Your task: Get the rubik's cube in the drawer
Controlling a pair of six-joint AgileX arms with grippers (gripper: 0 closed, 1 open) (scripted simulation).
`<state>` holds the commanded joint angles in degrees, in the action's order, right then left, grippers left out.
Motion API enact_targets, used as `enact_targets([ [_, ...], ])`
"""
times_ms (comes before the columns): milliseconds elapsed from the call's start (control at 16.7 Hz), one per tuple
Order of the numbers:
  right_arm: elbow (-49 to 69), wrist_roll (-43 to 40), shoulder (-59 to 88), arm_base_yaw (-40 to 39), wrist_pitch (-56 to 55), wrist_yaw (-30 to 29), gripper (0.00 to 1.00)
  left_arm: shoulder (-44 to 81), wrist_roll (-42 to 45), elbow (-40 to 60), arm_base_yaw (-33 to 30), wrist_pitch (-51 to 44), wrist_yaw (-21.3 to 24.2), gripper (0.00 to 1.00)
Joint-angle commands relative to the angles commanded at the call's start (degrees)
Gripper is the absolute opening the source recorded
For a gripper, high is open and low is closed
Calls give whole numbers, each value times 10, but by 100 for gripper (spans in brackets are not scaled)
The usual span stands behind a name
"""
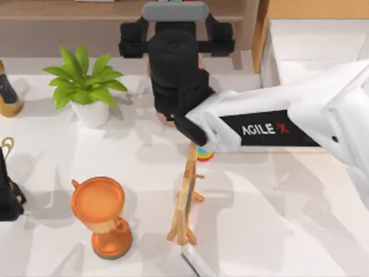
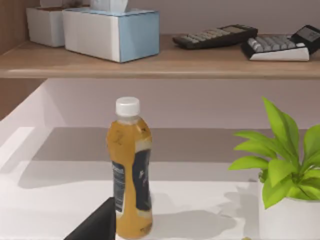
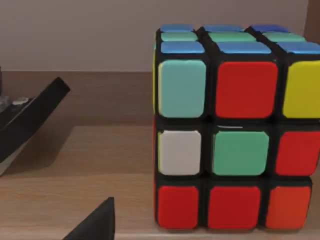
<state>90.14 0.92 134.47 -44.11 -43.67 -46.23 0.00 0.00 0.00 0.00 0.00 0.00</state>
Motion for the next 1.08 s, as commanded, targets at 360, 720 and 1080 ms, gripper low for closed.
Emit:
enact_targets([
  [360, 7, 0, 4, 4, 4, 4, 100, 0, 0, 0, 0, 0, 0, 100],
  [720, 115, -2, 61, 31, 52, 30, 100, 0, 0, 0, 0, 0, 0, 100],
  [1080, 173, -2, 93, 46, 79, 45, 100, 0, 0, 0, 0, 0, 0, 100],
])
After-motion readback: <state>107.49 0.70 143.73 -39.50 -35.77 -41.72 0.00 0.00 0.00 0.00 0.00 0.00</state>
